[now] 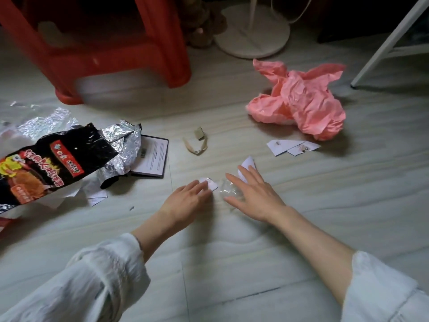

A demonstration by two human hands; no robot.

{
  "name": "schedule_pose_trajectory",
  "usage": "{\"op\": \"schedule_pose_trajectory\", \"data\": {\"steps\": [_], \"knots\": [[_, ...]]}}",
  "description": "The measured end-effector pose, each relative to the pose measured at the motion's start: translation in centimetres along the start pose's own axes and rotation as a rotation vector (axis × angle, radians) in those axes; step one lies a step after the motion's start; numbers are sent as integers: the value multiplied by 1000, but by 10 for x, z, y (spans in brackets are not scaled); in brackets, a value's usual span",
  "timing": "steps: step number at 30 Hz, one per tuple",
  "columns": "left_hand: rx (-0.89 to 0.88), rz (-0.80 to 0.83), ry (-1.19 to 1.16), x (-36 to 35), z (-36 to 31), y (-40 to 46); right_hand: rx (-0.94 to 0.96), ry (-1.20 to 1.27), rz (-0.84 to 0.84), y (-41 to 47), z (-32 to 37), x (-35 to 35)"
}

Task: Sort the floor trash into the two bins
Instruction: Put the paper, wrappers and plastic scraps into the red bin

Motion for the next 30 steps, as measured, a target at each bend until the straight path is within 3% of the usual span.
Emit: {"op": "schedule_pose_trajectory", "data": {"steps": [4, 8, 13, 17, 20, 22, 26, 30], "knots": [[85, -51, -36, -10, 2, -8, -14, 60, -78, 0, -1, -10], [297, -8, -156, 3, -8, -8, -49, 96, -86, -2, 2, -14], [575, -106, -434, 4, -15, 2, 21, -1, -66, -2, 1, -18], [691, -54, -522, -2, -13, 11, -80, -31, -153, 2, 2, -12], [709, -18, -581, -1, -9, 13, -151, 51, -77, 8, 1, -9], [661, 3, -434, 3, -4, 15, -162, 76, -47, 11, -2, -7], [490, -133, -301, 13, 16, 33, -148, 67, -33, 19, -9, -4], [507, -162, -312, 21, 32, 58, -167, 25, -80, 27, -8, -1]]}}
Point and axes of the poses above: each hand's wrist, its own y-axis towards the middle knuckle, its own x-axis out of the back of the hand, z = x × y, the point moved 1 cm from there along y, towards the middle knuckle, and after that the axes turned 2 degrees about -y, right-handed, at the moved point
